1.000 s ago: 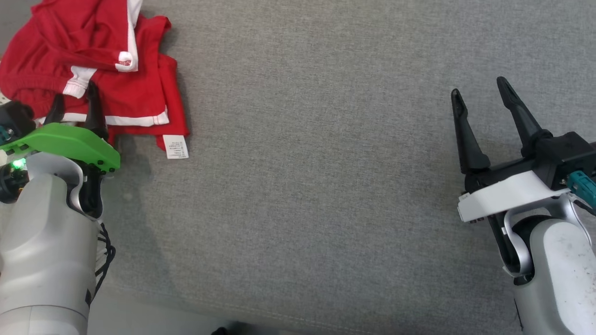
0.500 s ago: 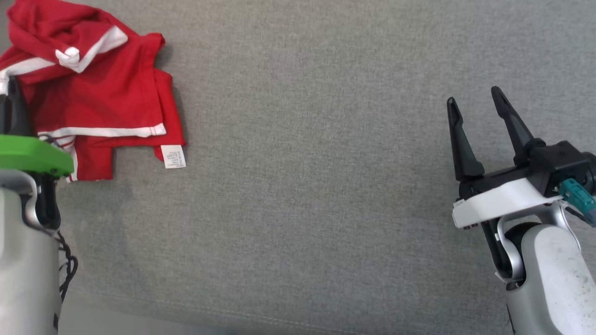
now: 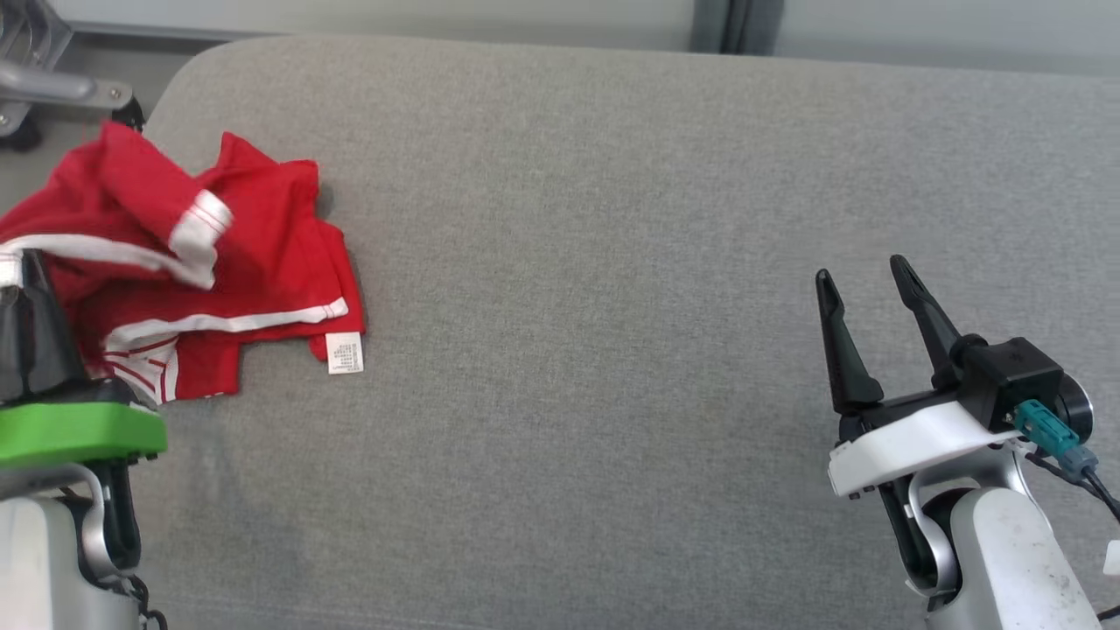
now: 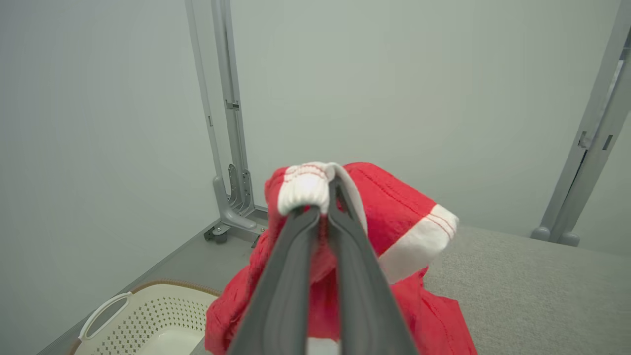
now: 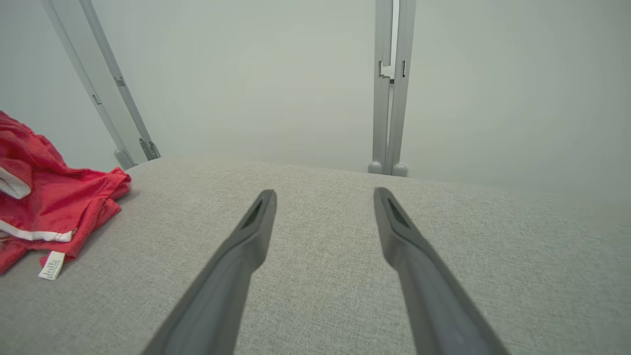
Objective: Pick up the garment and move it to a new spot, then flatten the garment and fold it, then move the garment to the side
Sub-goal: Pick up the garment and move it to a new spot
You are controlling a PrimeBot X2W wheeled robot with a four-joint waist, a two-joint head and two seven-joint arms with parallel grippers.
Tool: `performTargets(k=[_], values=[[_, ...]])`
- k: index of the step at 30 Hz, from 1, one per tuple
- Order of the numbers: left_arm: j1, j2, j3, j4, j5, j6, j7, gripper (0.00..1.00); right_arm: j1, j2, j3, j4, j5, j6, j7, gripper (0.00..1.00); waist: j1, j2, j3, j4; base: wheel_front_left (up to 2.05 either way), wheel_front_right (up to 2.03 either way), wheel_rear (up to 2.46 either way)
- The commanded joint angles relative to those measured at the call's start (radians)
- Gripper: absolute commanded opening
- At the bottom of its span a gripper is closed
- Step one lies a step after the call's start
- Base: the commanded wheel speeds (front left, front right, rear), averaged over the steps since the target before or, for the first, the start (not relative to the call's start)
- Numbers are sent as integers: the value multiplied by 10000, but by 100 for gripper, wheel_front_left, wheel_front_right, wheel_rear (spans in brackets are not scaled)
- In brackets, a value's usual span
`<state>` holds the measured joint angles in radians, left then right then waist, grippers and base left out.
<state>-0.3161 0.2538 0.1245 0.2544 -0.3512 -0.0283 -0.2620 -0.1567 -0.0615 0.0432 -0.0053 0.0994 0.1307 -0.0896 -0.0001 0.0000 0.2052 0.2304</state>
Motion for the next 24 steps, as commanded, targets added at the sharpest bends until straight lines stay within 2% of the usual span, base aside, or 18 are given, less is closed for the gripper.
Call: performTargets(k=[1,6,11,18,24], values=[[376,-80,-99,-516,145,96,95,0,178,22,-43,-39,62,1,0,100,1,0,-748,-591,0,0,0],[1064,-368,-655,-2095,347,190,594,0,305,67,-135,-202,104,1,65,100,1,0,-706,-1040,0,0,0],[1035,-689,-1675,-3030,583,-92,1166,0,140,89,-174,-347,182,1,103,100,1,0,-289,-1726,0,0,0],[-104,-1220,-3893,-2829,841,-779,1871,0,-237,105,-188,-337,451,1,-180,100,1,0,607,-2902,0,0,0],[-1419,-1577,-5930,-2247,734,-1006,2117,0,-615,108,-33,-6,778,1,-625,100,1,0,1376,-4016,0,0,0]])
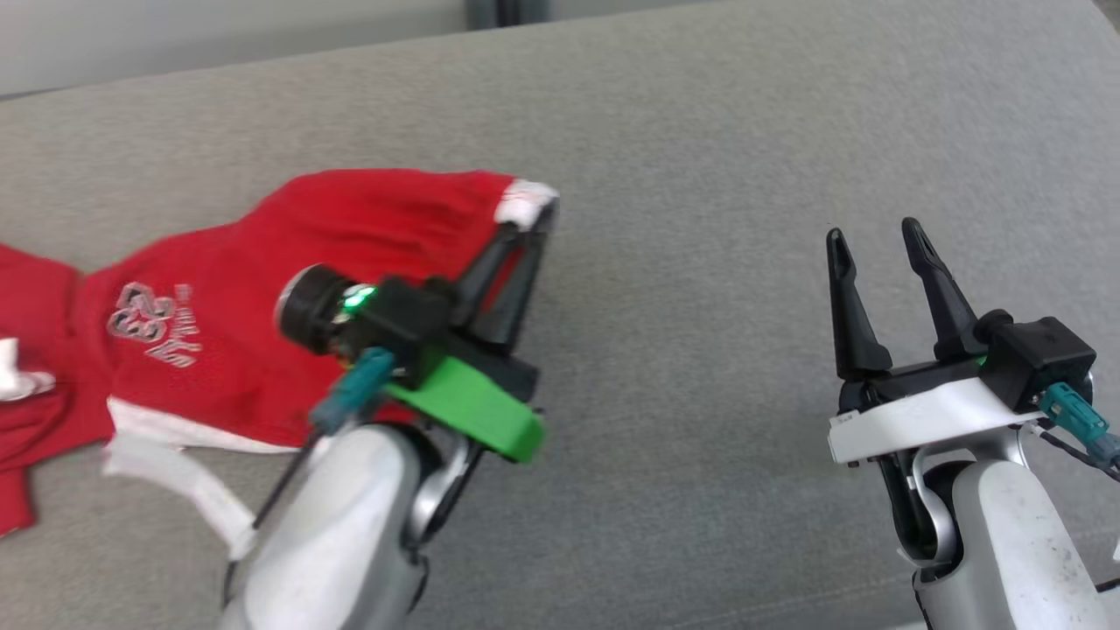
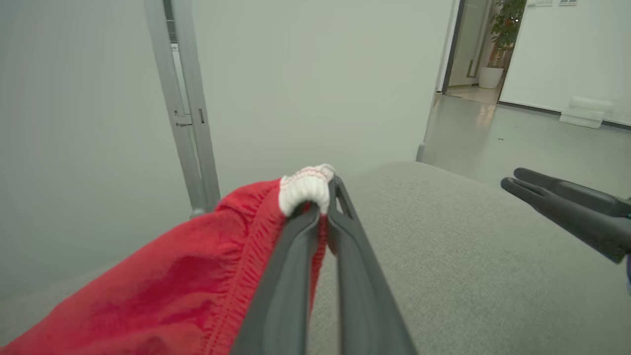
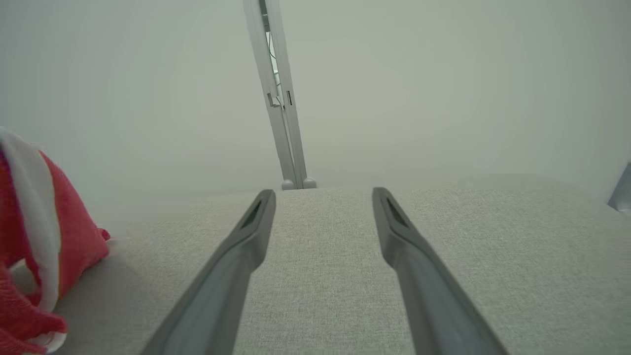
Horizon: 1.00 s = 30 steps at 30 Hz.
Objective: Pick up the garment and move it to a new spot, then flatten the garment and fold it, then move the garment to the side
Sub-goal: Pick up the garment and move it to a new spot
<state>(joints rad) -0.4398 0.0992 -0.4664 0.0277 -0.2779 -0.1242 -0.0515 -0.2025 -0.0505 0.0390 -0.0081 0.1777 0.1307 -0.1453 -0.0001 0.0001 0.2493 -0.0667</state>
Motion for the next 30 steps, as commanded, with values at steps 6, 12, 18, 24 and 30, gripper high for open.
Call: performTargets(k=[6,12,18,24,30], values=[[-1330,-274,-1610,524,-308,-76,-48,0,-482,5,214,391,306,1,-501,100,1,-1,1664,-2016,0,0,0],[-1970,-350,-2604,1202,-691,-74,17,0,-780,5,455,676,593,1,-875,100,1,-1,2273,-2694,0,0,0],[-2258,-305,-3347,1824,-1096,-76,-251,98,-902,3,484,1014,732,1,-1080,100,1,-1,2303,-2760,0,0,0],[-2211,-312,-3450,1895,-1135,-39,-1063,100,-818,-3,345,1204,363,1,-1141,100,1,-1,1490,-2112,0,0,0],[-1532,117,-3243,1572,-1346,164,-1258,100,-498,-11,187,1098,38,-1,-873,100,1,-1,584,-1138,0,0,0]])
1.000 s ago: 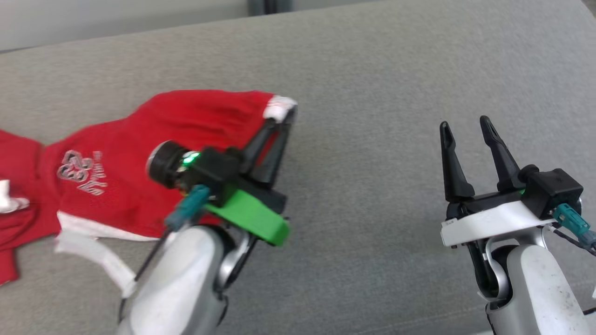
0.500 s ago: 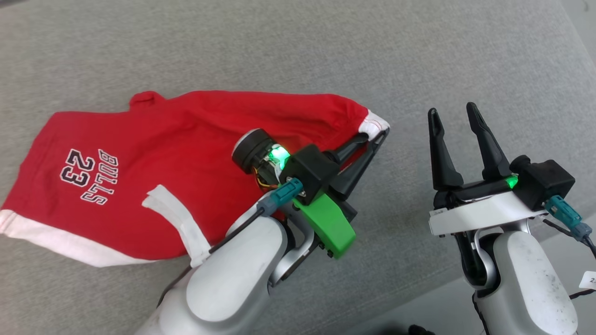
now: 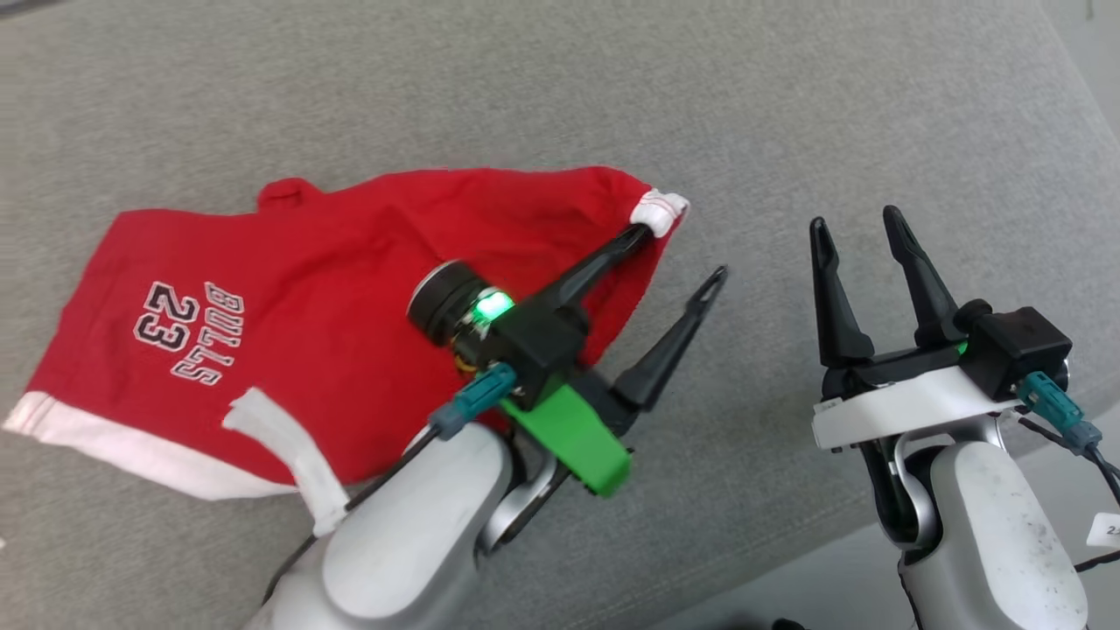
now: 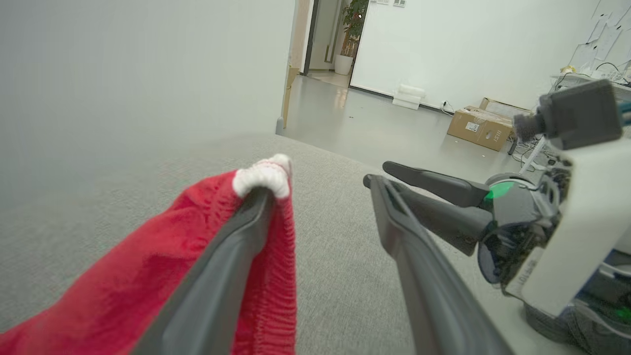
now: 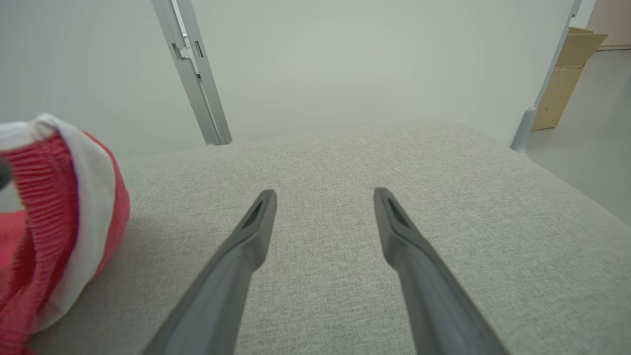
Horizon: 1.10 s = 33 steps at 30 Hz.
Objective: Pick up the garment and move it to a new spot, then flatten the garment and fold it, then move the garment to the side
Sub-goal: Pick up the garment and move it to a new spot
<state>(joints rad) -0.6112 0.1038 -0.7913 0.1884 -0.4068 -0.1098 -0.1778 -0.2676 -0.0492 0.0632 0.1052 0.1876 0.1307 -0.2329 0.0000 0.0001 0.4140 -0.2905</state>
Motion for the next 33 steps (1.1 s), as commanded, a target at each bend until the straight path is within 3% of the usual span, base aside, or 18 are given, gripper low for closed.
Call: performTargets(k=[1,8,14,19,25,33], values=[[325,196,51,-91,-103,84,98,100,226,-29,-86,-89,-110,-1,79,100,0,-1,-1194,1277,0,0,0],[1476,1042,734,-481,-540,814,-16,100,605,-27,-180,-476,-354,-1,509,100,0,-1,-1752,2214,0,0,0],[2546,1662,2168,-587,-1044,1895,-591,100,951,-25,-312,-834,-483,-1,870,100,0,-1,-2076,2882,0,0,0],[3272,2047,3350,-569,-1328,2420,-808,100,1229,-27,-389,-1052,-452,-1,1102,100,0,-1,-2313,3293,0,0,0],[4011,2331,4562,-759,-1203,2639,-877,100,1544,-25,-387,-1220,-409,-1,1313,100,0,-1,-2634,3473,0,0,0],[4888,2275,5088,-937,-621,2404,-873,100,2095,-25,-402,-1368,-514,-1,1548,100,0,-1,-3072,3286,0,0,0]])
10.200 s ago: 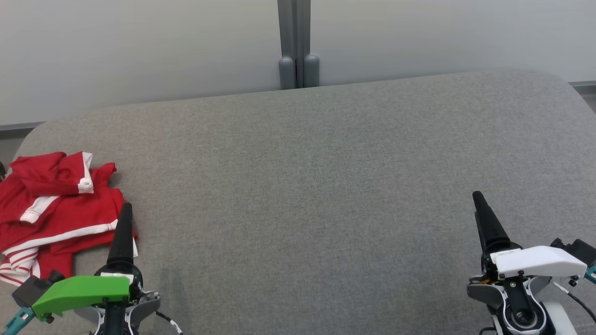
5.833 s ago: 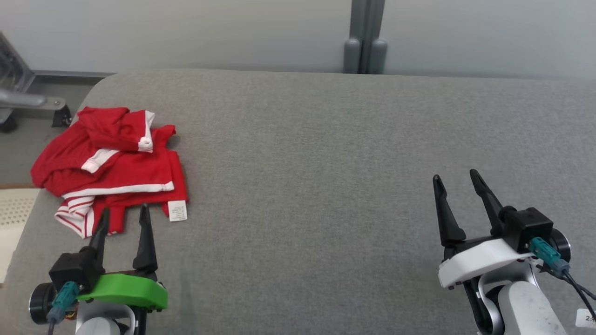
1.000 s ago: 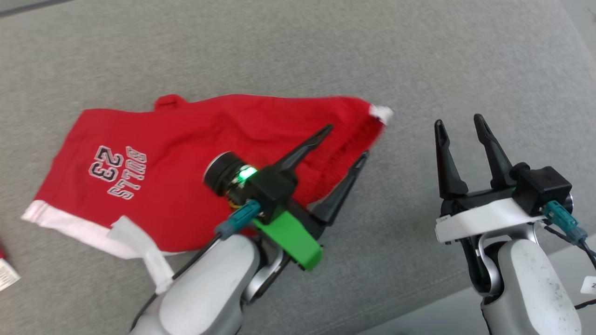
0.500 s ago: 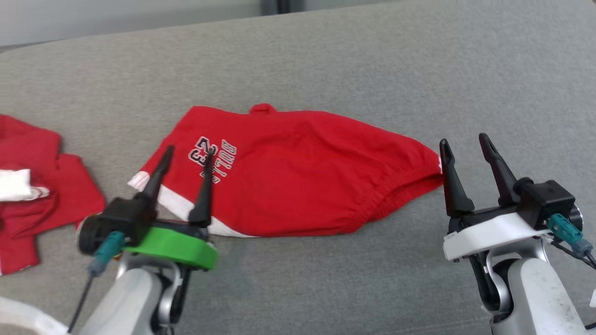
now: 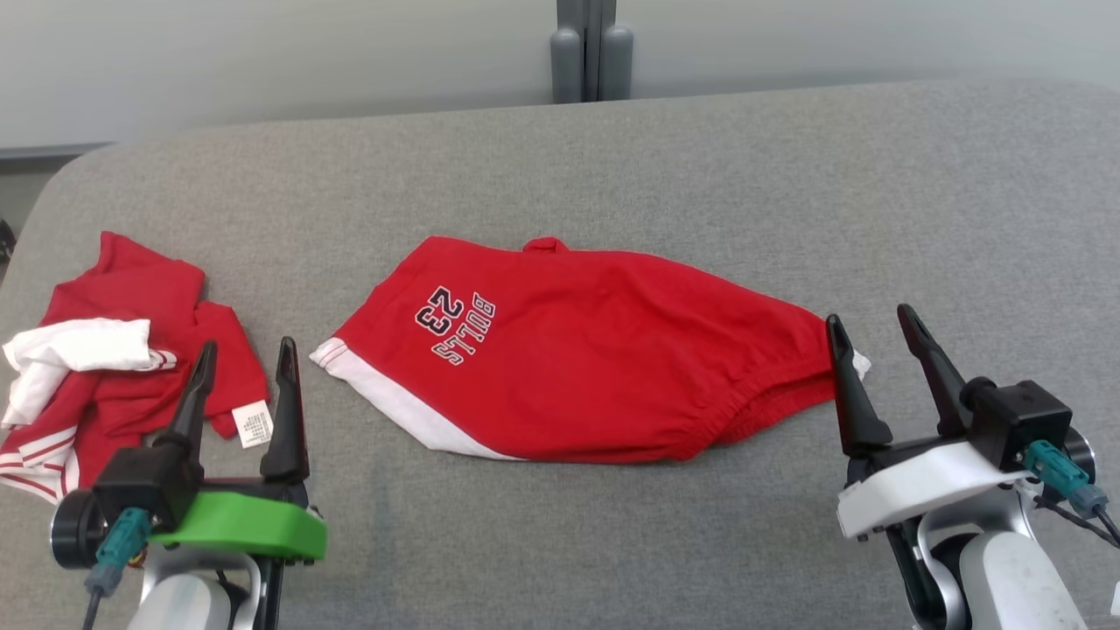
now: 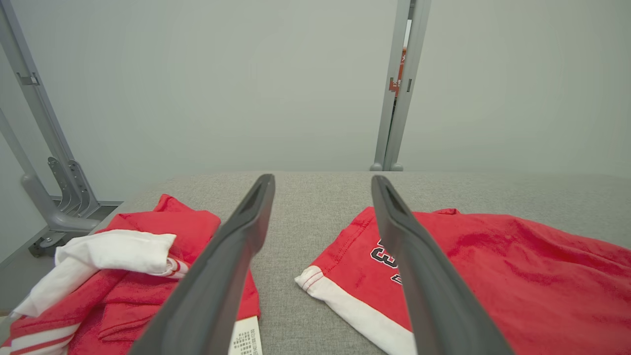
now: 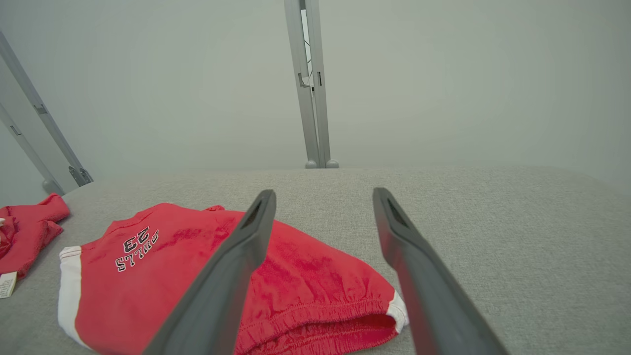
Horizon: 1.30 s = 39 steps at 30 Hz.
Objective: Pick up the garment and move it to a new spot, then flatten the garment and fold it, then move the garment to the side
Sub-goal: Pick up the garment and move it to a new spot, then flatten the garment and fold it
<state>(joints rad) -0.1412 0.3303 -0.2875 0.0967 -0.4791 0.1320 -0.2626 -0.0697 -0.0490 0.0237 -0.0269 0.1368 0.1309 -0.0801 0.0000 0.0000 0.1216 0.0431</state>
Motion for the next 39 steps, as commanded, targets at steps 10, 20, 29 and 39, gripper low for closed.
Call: performTargets(k=[10,20,29,39], values=[[744,-40,163,228,422,-177,-28,100,730,-25,12,-257,71,-3,221,100,0,0,-495,-201,0,0,0],[771,-107,264,342,488,-266,-16,100,813,-25,-59,-428,49,-3,304,100,0,0,-517,-264,0,0,0],[482,-140,301,292,622,-312,-17,100,754,-22,128,-348,-14,-3,429,100,0,0,-226,-176,0,0,0],[-401,-351,291,-27,970,-480,-17,100,461,-25,1654,1021,435,-3,492,100,0,0,1035,290,0,0,0]])
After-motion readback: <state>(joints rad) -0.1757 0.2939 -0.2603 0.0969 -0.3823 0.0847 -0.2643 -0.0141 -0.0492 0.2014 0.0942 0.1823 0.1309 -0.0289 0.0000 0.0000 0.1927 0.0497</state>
